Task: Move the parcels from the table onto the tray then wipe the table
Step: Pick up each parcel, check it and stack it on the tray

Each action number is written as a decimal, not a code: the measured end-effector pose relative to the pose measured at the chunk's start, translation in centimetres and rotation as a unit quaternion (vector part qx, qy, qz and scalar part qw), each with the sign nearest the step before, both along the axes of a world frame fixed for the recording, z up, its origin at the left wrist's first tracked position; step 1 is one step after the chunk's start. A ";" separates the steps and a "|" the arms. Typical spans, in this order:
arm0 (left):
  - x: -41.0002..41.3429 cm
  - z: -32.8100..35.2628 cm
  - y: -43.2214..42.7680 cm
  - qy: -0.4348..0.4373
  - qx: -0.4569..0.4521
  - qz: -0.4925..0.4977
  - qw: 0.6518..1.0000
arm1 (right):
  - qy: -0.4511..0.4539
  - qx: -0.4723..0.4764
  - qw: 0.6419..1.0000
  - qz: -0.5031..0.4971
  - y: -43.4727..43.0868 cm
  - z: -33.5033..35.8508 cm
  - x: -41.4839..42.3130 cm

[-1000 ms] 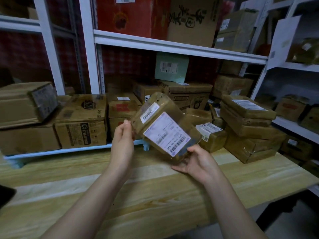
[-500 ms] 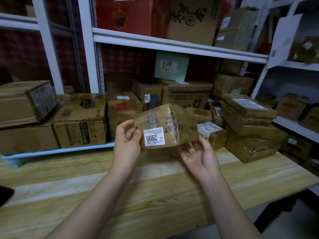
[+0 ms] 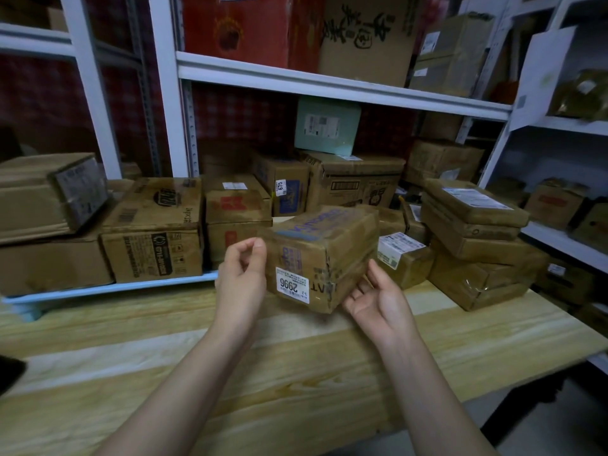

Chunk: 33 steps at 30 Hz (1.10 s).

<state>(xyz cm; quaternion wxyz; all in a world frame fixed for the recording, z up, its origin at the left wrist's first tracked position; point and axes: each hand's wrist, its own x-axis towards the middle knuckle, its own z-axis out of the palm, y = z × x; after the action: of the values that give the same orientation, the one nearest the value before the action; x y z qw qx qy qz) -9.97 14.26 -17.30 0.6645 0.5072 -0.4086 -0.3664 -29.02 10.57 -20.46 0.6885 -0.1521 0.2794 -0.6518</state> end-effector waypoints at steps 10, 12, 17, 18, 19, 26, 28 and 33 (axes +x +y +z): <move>-1.0 -0.2 0.2 0.031 0.006 -0.018 0.999 | 0.048 -0.028 0.998 -0.012 0.0 0.1 0.2; -1.0 -0.3 0.1 0.025 0.013 -0.025 0.999 | 0.058 -0.028 0.998 -0.001 0.1 0.0 0.3; -1.0 -0.5 0.1 0.020 0.025 -0.036 0.999 | 0.063 -0.048 0.997 -0.002 0.1 -0.1 0.0; -1.0 -0.6 0.1 0.017 0.026 -0.038 0.999 | 0.072 -0.057 0.996 -0.002 0.1 -0.1 -0.1; -1.0 -0.6 0.0 0.015 0.026 -0.041 0.999 | 0.083 -0.071 0.994 0.002 0.3 0.1 -0.2; -0.7 -1.0 -0.5 0.014 0.020 -0.033 0.999 | 0.131 -0.084 0.988 -0.023 0.0 0.5 -0.2; -0.7 -1.1 -0.5 0.013 0.019 -0.030 0.999 | 0.127 -0.075 0.989 -0.026 0.1 0.5 -0.2; -0.7 -1.3 -0.4 -0.004 0.016 -0.002 1.000 | 0.114 -0.049 0.992 -0.010 0.7 1.0 -0.3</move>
<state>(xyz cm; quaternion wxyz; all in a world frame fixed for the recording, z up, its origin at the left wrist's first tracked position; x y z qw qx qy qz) -10.66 13.84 -18.63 0.6537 0.5187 -0.4062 -0.3723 -29.36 11.26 -19.47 0.6372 -0.2562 0.3250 -0.6502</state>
